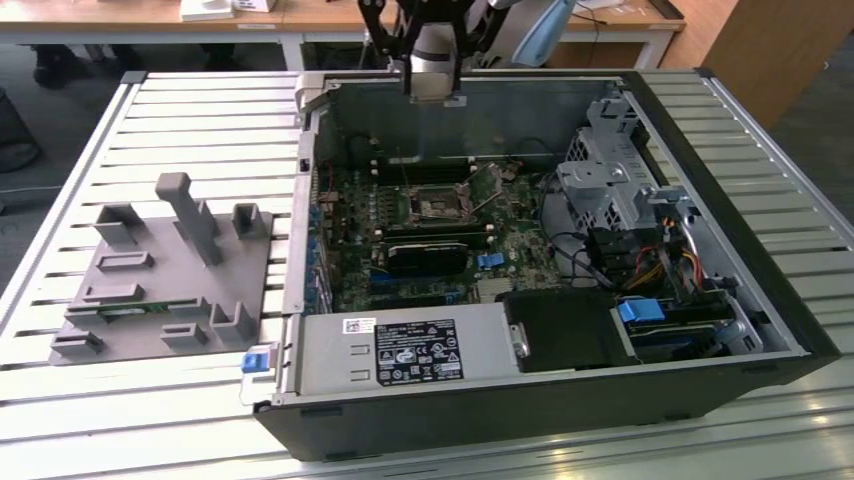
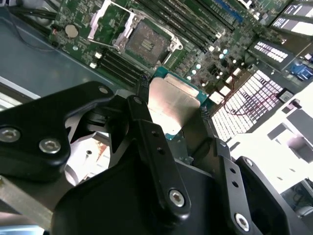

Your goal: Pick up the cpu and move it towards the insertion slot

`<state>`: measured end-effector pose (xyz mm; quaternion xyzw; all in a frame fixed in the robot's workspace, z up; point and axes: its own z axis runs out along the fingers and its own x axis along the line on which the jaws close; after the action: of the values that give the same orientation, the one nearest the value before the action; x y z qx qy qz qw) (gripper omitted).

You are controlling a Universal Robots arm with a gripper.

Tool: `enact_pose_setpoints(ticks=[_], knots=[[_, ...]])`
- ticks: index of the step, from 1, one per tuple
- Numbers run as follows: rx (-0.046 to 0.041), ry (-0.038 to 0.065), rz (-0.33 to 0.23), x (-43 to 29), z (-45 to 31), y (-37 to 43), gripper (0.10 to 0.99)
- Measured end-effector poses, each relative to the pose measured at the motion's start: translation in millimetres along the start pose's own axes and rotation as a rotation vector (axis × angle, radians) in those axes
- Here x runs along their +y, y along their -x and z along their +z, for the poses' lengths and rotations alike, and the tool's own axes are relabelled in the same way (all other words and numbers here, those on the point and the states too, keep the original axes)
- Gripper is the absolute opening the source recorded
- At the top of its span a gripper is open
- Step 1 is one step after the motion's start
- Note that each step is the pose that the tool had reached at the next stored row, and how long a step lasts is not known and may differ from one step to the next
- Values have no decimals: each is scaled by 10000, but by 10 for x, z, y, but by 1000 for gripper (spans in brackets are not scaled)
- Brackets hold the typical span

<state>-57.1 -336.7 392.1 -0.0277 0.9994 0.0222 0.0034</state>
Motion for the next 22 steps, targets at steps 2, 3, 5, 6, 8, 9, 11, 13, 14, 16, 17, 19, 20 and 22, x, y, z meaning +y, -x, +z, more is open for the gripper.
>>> enact_pose_setpoints(ticks=[2,3,5,6,8,9,11,13,14,16,17,19,20,22], knots=[[0,0,0,14,2,37,525],[0,0,0,18,3,56,525],[1,-1,0,24,5,86,525],[0,0,0,25,6,94,525],[0,0,1,27,10,119,525],[0,0,1,29,12,134,525],[1,-1,0,33,15,160,525],[0,-1,0,35,19,179,525],[0,0,0,36,20,189,525],[-2,2,0,37,24,205,525],[-3,1,0,38,25,211,525],[-5,0,1,39,27,223,525],[-7,0,0,39,29,228,525],[-7,0,1,39,30,232,525]])
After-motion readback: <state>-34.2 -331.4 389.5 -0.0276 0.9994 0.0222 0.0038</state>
